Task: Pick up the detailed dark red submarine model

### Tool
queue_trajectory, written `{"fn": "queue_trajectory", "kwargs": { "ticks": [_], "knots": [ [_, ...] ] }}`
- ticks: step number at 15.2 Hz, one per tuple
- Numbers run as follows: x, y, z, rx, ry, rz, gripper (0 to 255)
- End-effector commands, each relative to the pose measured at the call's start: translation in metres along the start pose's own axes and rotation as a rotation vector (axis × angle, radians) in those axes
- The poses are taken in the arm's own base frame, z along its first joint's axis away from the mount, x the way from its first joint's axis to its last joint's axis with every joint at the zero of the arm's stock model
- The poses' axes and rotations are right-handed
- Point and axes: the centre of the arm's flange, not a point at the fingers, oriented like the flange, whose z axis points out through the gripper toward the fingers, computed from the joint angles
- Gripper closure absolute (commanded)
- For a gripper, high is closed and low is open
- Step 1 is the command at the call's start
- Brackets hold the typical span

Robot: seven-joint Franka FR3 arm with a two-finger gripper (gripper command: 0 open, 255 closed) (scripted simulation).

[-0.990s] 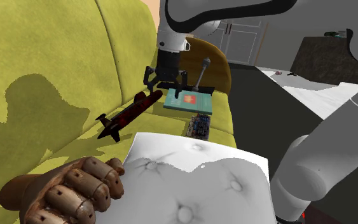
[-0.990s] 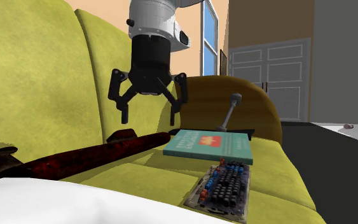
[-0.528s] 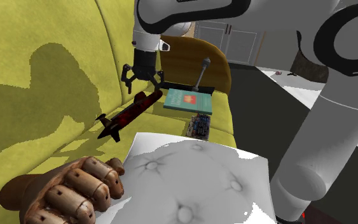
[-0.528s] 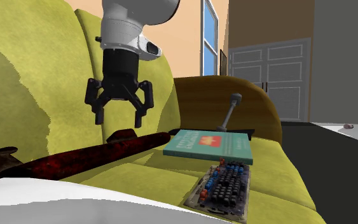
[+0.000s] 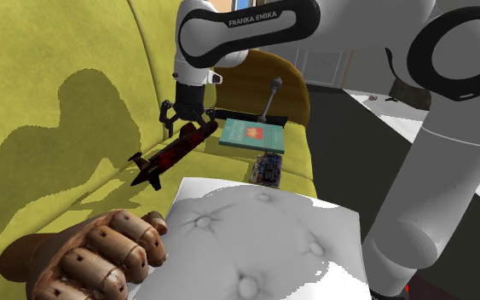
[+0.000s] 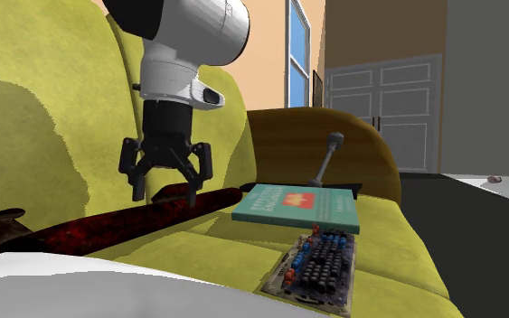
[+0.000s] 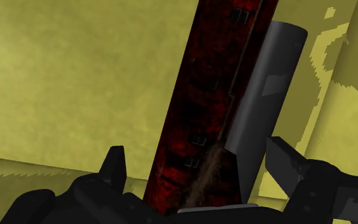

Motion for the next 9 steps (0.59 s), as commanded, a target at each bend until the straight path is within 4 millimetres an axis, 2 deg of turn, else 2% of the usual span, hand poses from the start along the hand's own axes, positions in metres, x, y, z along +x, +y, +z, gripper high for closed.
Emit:
{"fn": "queue_trajectory", "kwargs": {
  "ticks": [1,2,9],
  "knots": [
    [0.0001,0.0015,0.0041,0.000,0.000,0.000,0],
    [0.0001,0.0015,0.0029,0.000,0.000,0.000,255],
    [0.0000,0.0018,0.0026,0.000,0.000,0.000,255]
  ]
}}
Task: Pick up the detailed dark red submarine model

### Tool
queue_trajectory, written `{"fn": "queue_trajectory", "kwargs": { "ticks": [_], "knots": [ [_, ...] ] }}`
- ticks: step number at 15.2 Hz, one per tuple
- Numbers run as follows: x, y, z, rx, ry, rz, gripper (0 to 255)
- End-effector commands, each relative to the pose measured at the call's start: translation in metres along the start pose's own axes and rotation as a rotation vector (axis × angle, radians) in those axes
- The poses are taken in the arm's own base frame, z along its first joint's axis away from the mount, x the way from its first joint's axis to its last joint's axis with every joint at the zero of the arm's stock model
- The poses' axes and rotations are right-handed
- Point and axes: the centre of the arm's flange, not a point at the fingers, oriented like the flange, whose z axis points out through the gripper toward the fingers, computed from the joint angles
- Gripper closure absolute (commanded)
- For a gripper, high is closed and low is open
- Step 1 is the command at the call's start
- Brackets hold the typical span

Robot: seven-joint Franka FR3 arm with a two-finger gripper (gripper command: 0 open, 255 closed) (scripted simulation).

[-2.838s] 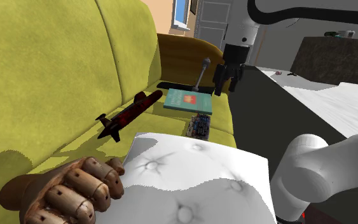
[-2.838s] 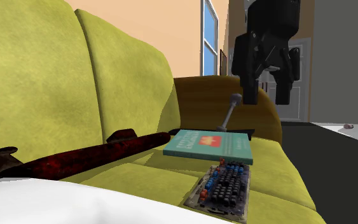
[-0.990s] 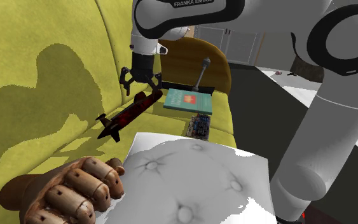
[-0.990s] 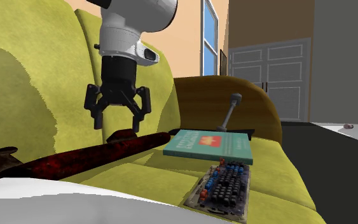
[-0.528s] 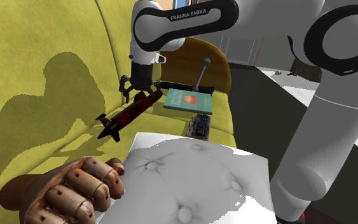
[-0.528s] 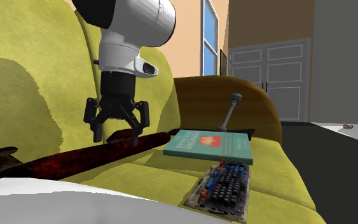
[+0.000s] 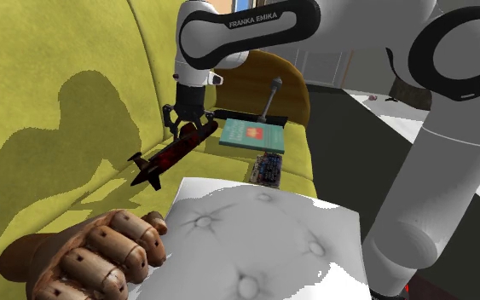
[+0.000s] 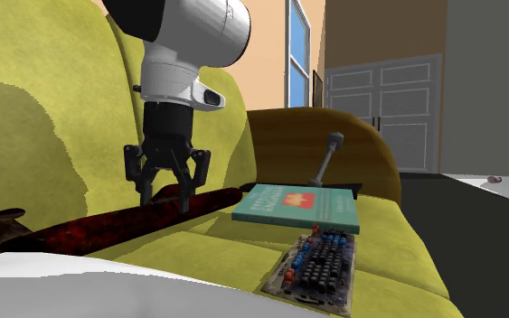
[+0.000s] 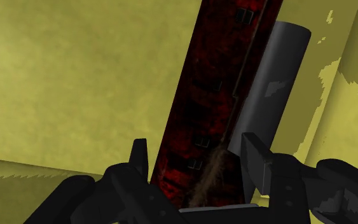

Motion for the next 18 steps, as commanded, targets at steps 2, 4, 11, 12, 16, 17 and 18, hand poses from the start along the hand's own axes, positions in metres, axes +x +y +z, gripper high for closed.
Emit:
{"fn": "queue_trajectory", "kwargs": {
  "ticks": [2,4,11,12,16,17,18],
  "knots": [
    [0.000,0.000,0.002,-0.001,0.000,0.000,255],
    [0.000,-0.001,-0.009,-0.001,0.000,0.000,255],
    [-0.001,-0.003,-0.045,-0.001,0.000,0.000,255],
    [-0.001,-0.004,-0.051,-0.001,0.000,0.000,255],
    [-0.001,-0.005,-0.072,-0.001,0.000,0.000,255],
    [-0.001,-0.005,-0.077,-0.001,0.000,0.000,255],
    [-0.001,-0.005,-0.078,-0.001,0.000,0.000,255]
  ]
}}
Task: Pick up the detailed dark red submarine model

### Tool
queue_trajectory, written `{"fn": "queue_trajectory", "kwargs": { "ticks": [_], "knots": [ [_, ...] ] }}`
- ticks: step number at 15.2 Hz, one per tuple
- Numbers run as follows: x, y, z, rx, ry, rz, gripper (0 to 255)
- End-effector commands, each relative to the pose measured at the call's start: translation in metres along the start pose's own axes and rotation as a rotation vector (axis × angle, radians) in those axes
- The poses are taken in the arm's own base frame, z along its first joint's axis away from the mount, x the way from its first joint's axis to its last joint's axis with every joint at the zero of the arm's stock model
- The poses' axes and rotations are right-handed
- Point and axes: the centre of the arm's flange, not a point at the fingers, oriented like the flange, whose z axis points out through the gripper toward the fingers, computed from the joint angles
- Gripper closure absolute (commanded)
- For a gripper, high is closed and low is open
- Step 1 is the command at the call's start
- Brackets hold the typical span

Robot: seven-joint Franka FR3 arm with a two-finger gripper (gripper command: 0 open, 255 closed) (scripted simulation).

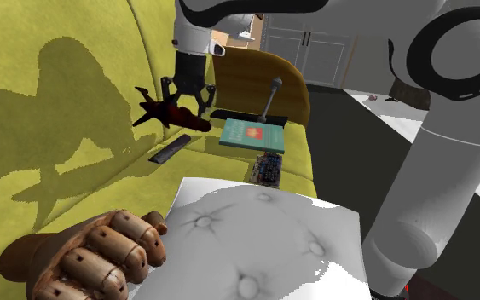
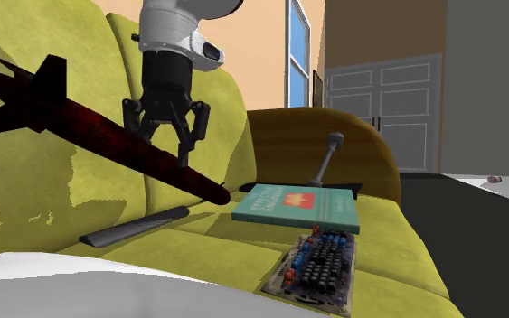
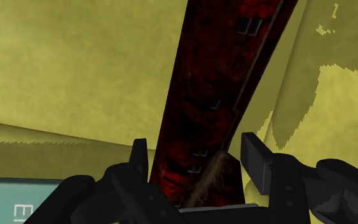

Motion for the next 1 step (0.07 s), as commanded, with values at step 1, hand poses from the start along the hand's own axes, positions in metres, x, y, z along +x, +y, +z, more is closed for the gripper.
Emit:
{"fn": "queue_trajectory", "kwargs": {
  "ticks": [1],
  "knots": [
    [0.0002,-0.0001,-0.0035,0.001,0.001,0.000,255]
  ]
}}
